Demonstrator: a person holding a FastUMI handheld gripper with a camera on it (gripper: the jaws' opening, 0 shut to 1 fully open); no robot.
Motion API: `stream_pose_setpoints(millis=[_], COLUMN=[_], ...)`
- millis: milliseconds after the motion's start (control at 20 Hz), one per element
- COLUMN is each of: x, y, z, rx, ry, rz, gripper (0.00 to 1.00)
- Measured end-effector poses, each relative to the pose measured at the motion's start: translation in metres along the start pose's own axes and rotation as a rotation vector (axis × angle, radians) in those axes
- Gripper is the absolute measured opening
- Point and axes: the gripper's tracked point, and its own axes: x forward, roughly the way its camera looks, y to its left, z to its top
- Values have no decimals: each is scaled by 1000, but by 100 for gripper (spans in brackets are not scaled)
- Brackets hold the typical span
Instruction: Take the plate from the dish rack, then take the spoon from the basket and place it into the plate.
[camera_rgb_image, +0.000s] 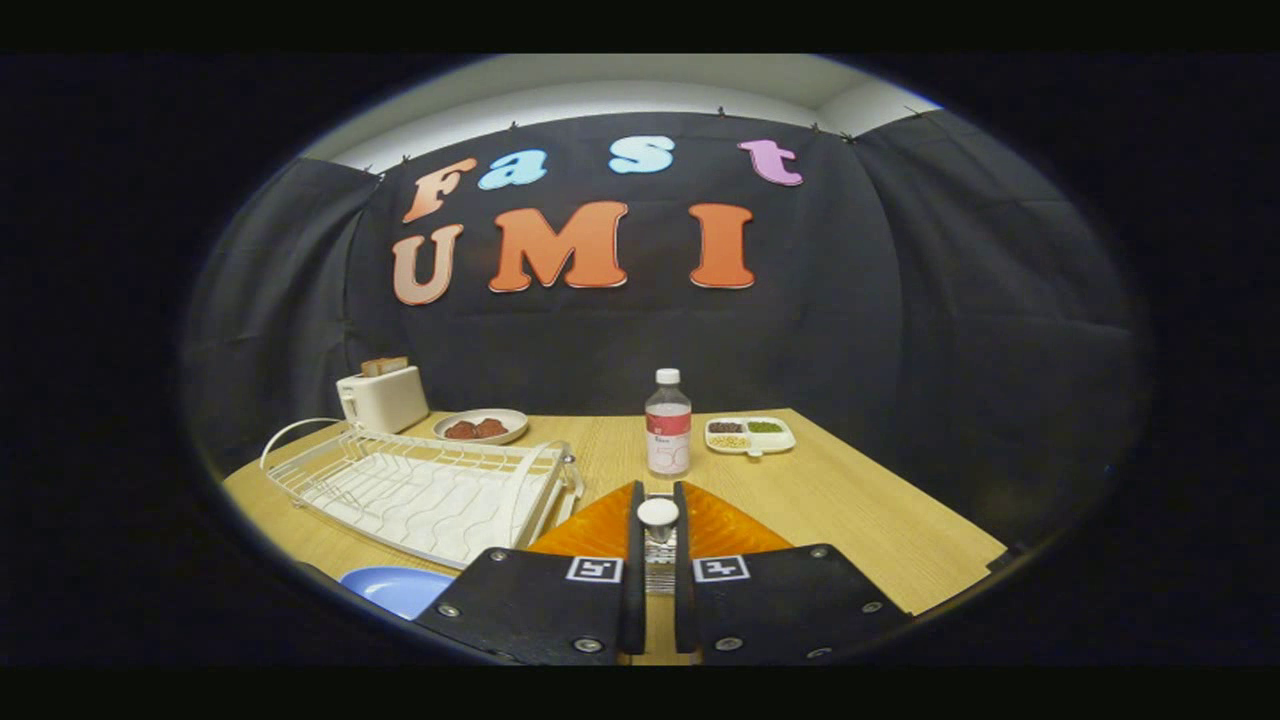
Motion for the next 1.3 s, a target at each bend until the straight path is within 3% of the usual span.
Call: stream_pose_setpoints(millis=[300, 700, 1050, 1300], x=[-34, -92, -123, -120], y=[11, 56, 105, 136], z=[42, 73, 21, -30], rx=[-10, -78, -106, -76], ry=[-44, -108, -46, 21], rz=[43, 199, 371, 487], gripper=[11, 11, 11, 11])
